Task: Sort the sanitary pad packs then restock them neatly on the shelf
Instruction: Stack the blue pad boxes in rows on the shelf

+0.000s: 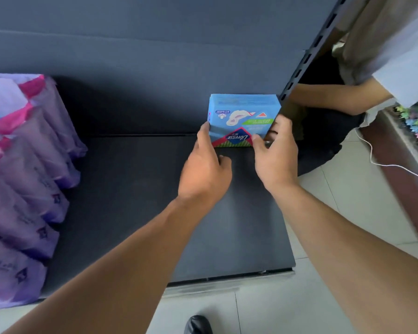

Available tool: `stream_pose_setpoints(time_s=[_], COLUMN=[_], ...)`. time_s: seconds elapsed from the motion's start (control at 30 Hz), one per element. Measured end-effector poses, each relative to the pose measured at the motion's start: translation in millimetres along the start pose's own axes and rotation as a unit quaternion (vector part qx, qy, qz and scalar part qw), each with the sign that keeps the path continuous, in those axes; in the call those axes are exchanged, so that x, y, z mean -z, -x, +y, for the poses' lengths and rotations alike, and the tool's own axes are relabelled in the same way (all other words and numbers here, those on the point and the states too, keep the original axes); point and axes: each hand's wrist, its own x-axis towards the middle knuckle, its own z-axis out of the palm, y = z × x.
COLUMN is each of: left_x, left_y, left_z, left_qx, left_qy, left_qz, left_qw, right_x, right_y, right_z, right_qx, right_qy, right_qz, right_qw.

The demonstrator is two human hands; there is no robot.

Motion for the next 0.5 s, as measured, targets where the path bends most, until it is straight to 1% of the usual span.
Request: stream_pose_setpoints(time_s=[0.3, 0.5], left_x=[-9.2, -11.0], left_y=[0.3, -3.2], left_z=[-0.9, -5.4], left_qx=[0.008, 0.028], left_qy=[-0.035, -0.054], left_qz=[-0.001, -0.022], left_qw=[0.999, 0.998], right_x=[5.9, 3.7], right_y=[-4.7, -3.6], right_z=[6.2, 7.4], right_qx=[-0.011, -0.017], right_qy=[0.041, 0.035], right_qz=[-0.046, -0.033], right_qw=[0.998, 0.999])
